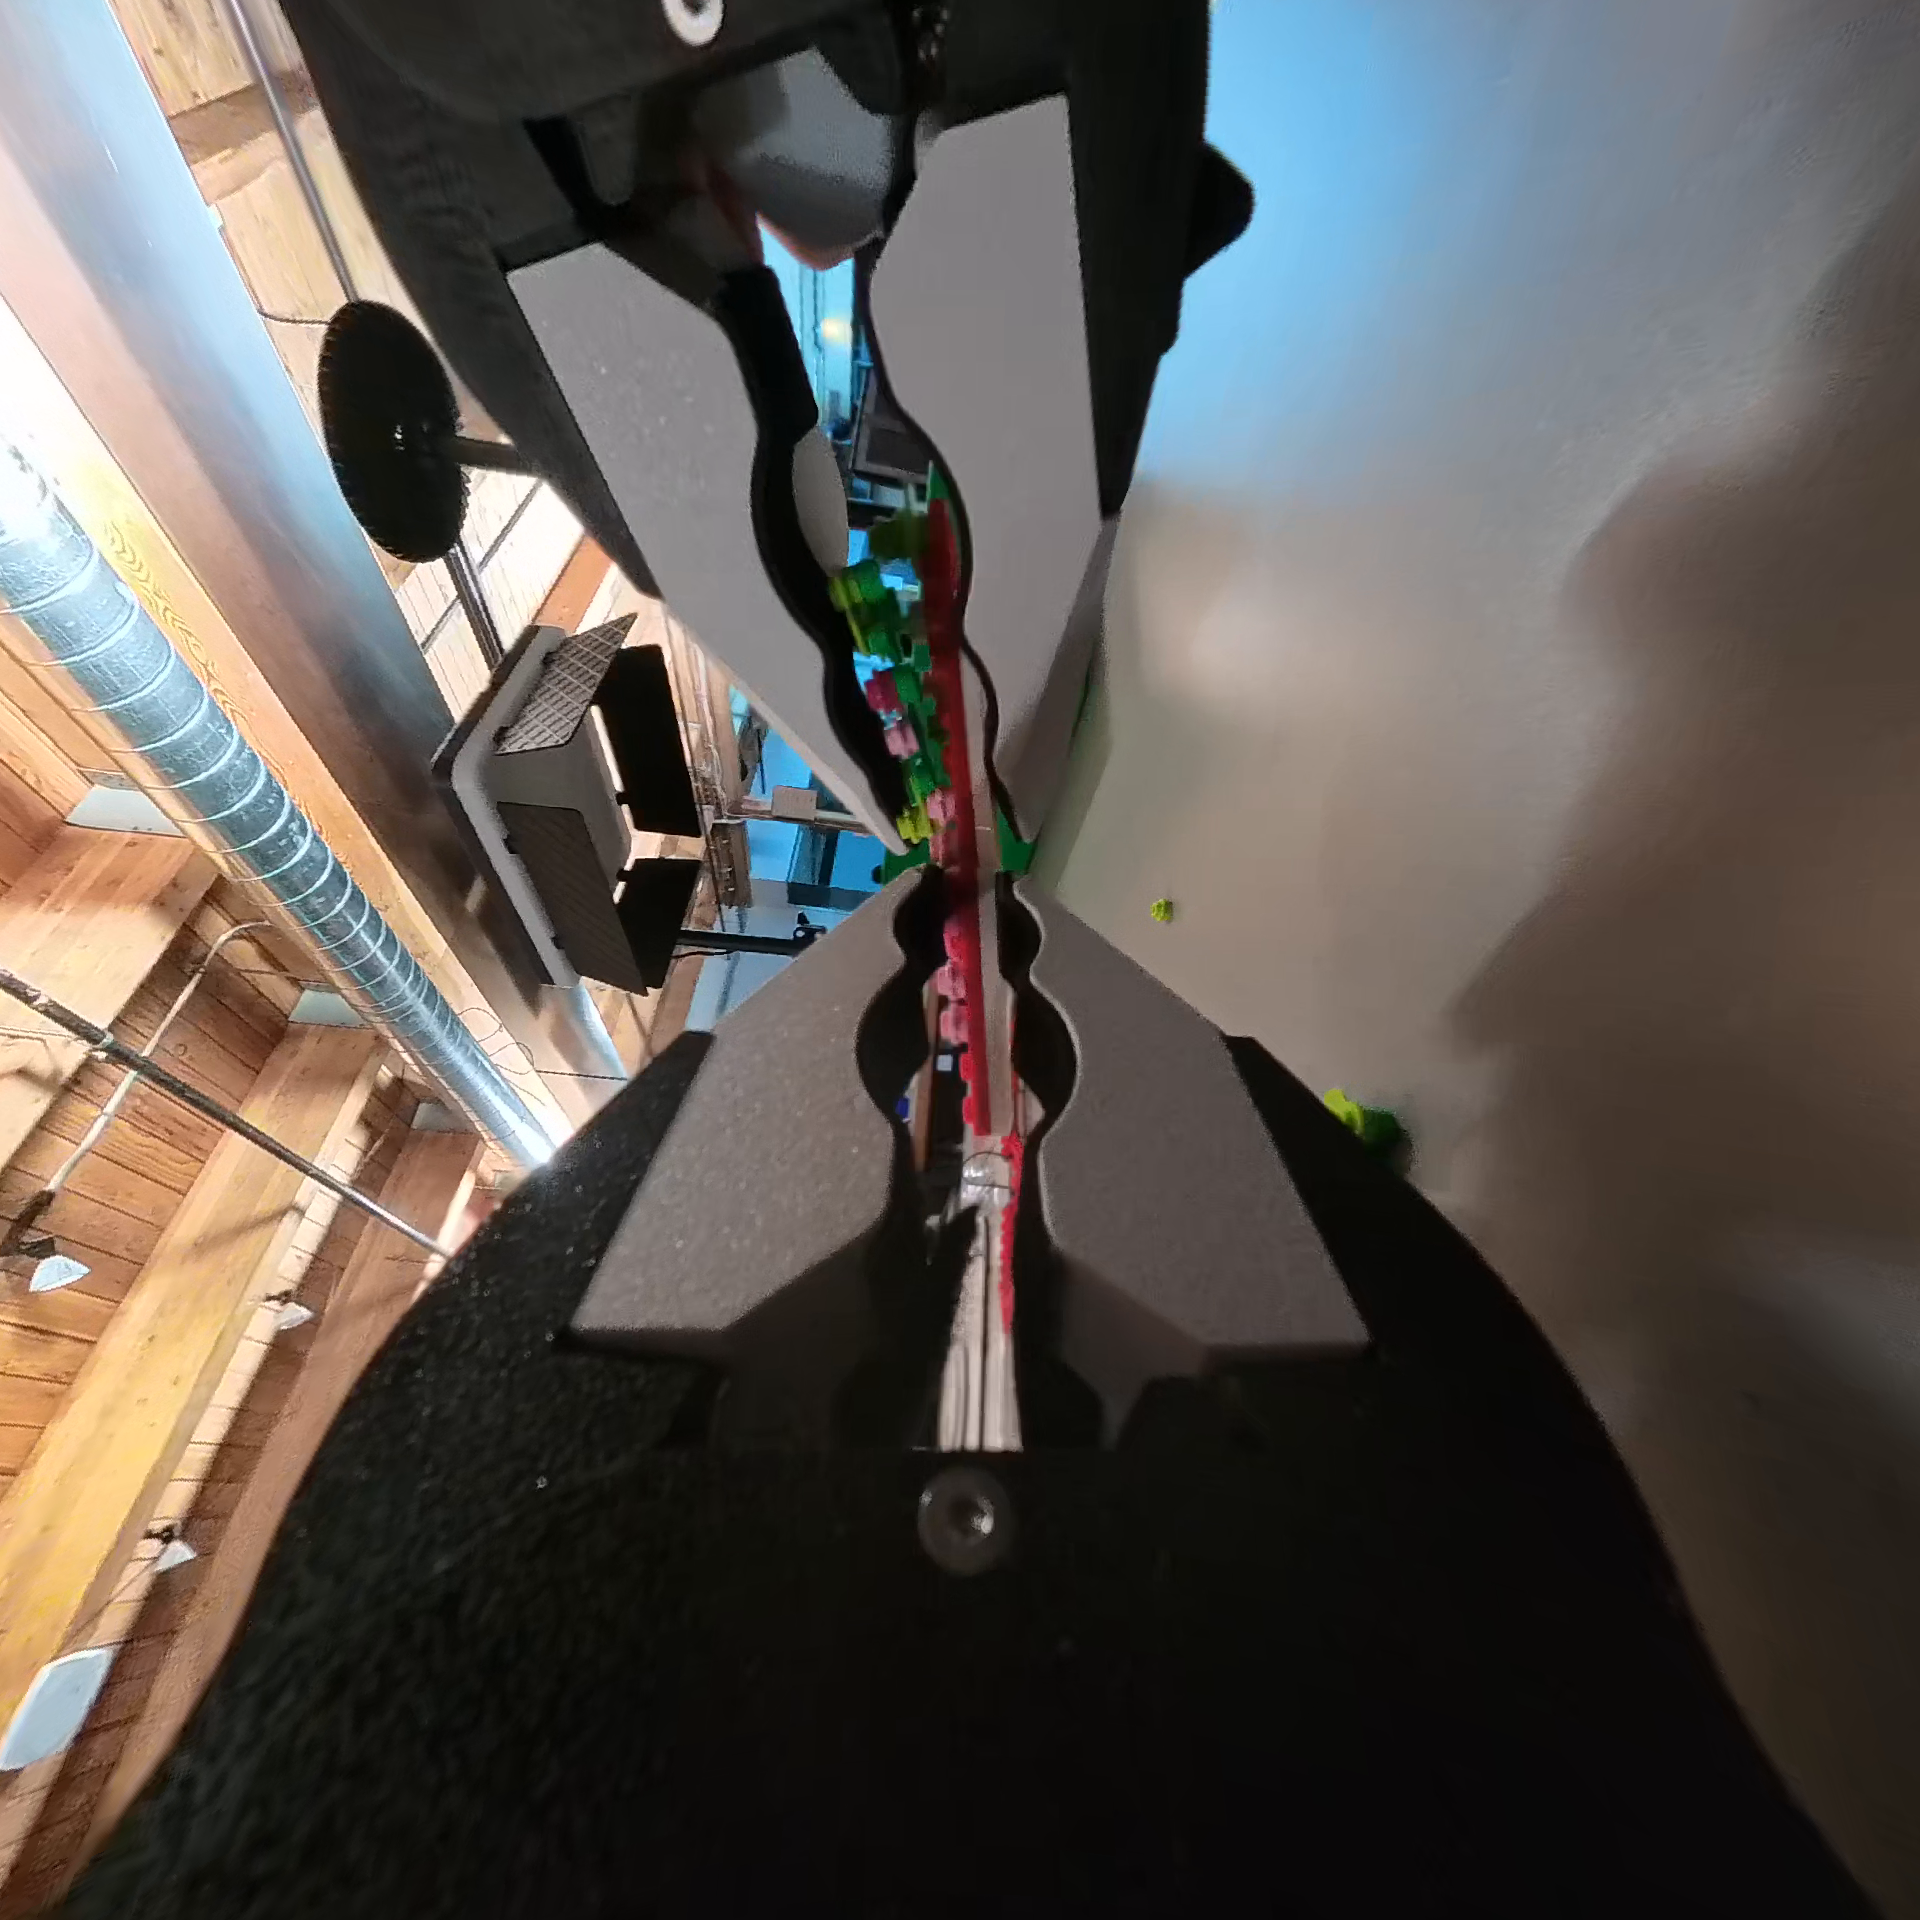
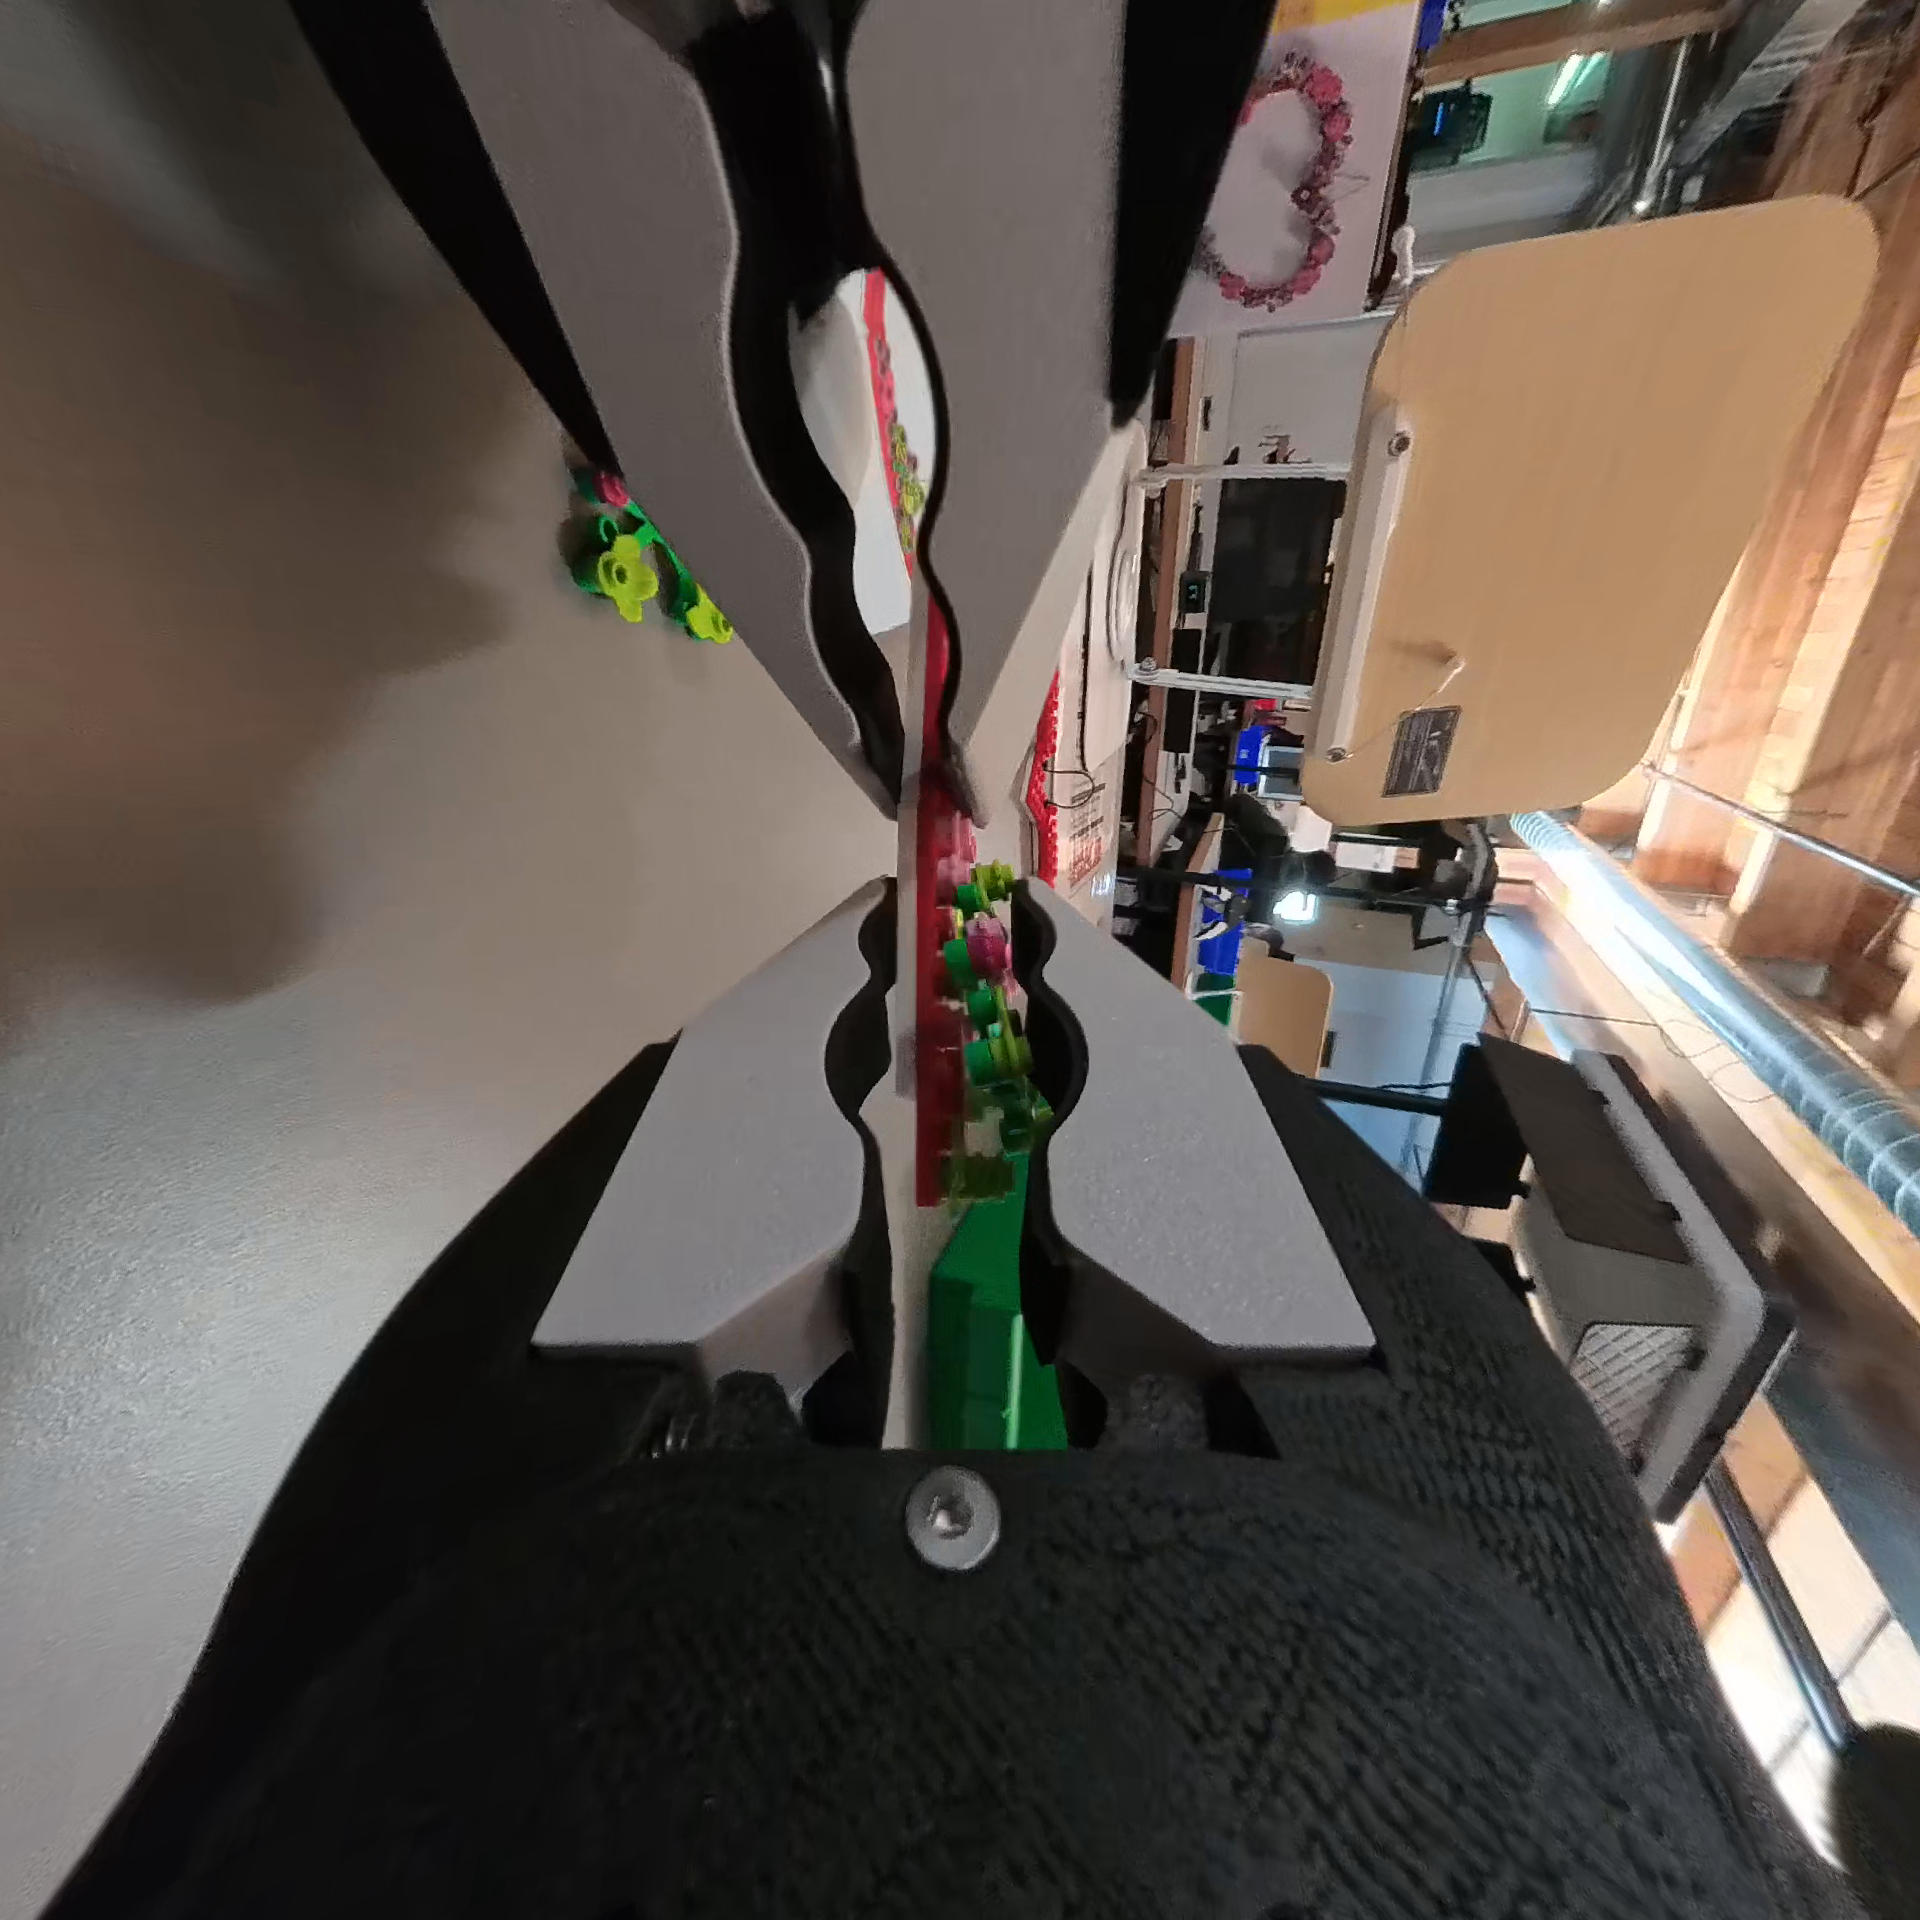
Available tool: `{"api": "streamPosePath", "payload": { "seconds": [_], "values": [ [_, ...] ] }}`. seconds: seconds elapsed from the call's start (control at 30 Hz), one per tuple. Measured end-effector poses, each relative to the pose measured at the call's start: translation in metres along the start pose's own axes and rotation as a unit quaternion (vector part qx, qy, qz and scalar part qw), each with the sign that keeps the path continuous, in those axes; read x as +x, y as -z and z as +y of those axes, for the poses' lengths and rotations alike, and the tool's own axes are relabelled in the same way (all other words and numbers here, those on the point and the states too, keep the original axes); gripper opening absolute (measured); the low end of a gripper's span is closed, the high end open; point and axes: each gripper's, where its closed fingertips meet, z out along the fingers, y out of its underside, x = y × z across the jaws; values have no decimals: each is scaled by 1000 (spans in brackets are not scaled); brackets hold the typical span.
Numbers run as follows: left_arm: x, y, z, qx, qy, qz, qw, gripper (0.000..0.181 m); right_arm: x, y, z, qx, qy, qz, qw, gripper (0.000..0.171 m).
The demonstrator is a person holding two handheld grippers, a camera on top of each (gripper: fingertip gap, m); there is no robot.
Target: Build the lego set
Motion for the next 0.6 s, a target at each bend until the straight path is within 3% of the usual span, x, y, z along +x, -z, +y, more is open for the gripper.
{"api": "streamPosePath", "payload": {
  "seconds": [0.23,0.37,0.47,0.6],
  "values": [
    [3,0,-2,8,15,13,1000,6,-3,2,1,-1,2,-10,1000,16],
    [3,-2,-3,20,74,30,997,7,-4,2,2,1,-22,-16,1000,16],
    [-2,-1,-8,40,92,18,995,24,-4,3,1,12,-59,-31,998,16],
    [6,-2,-14,52,109,41,992,31,-5,5,-4,24,-81,-47,995,16]
  ]
}}
